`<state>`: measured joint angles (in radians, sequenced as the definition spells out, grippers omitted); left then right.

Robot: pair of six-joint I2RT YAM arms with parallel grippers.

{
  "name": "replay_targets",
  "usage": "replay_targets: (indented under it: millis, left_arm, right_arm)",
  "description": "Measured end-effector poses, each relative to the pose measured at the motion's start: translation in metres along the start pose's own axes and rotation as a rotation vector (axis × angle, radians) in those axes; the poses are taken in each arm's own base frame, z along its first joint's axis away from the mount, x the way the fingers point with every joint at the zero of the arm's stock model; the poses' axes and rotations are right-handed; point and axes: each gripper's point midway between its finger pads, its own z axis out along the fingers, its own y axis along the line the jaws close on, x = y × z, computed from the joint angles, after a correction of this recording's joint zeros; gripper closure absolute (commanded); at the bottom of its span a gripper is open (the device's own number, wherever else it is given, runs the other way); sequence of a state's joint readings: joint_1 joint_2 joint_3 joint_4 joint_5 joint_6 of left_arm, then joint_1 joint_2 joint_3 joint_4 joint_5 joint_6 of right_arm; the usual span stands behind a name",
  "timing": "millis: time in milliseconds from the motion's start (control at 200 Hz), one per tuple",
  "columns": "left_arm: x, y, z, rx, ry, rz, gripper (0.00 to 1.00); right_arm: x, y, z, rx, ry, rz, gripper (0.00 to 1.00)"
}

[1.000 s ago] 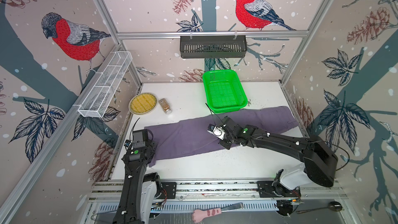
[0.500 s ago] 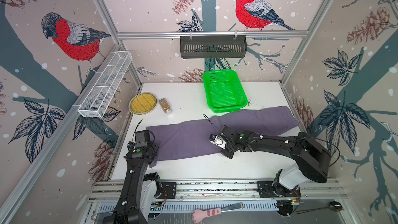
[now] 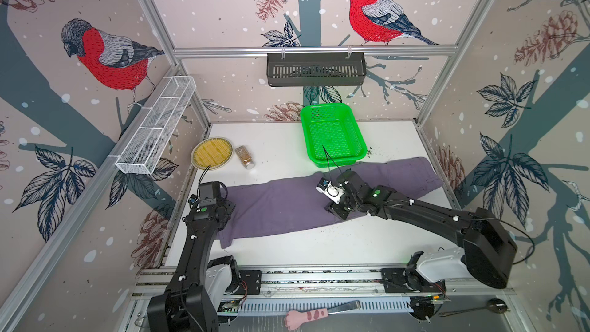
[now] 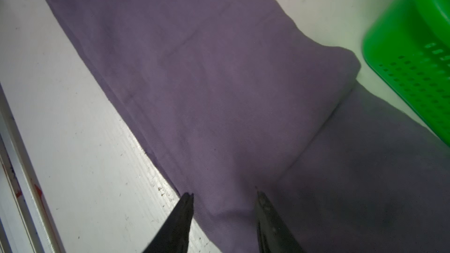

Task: Fold and stack the trousers
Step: Smooth out the trousers at the center of the table.

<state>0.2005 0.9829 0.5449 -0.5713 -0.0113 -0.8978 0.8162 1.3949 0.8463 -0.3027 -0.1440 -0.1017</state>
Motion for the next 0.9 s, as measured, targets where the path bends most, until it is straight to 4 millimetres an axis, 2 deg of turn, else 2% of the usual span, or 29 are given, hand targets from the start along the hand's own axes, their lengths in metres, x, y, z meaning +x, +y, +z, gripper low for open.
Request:
replay_targets:
  millis: [75,185,270,455,760,850,895]
  left_arm:
    - [0.004,0.000,0.009,-0.020,0.040,0.015,0.44]
    - [0.010,0.003,0.022,-0.047,0.087,0.036,0.44]
    - [0.013,0.003,0.031,-0.059,0.108,0.048,0.44]
    - [0.012,0.007,0.042,-0.103,0.127,0.061,0.45]
    - [-0.014,0.010,0.051,-0.170,0.107,0.083,0.44]
    - [-0.027,0.004,0.043,-0.185,0.087,0.114,0.43]
    - [-0.041,-0.007,0.035,-0.173,0.048,0.128,0.43]
  right_arm:
    - [0.008,-0.014,0.004,0.022,0.014,0.060,0.54]
    - [0.031,-0.029,0.013,0.051,0.056,0.156,0.53]
    - [0.043,-0.030,0.018,0.056,0.081,0.200,0.53]
    - [0.057,-0.034,0.025,0.067,0.092,0.274,0.52]
    - [0.056,-0.017,0.034,0.002,0.091,0.297,0.52]
    - [0.060,-0.010,0.035,-0.024,0.100,0.310,0.52]
    - [0.062,-0.007,0.035,-0.034,0.105,0.315,0.52]
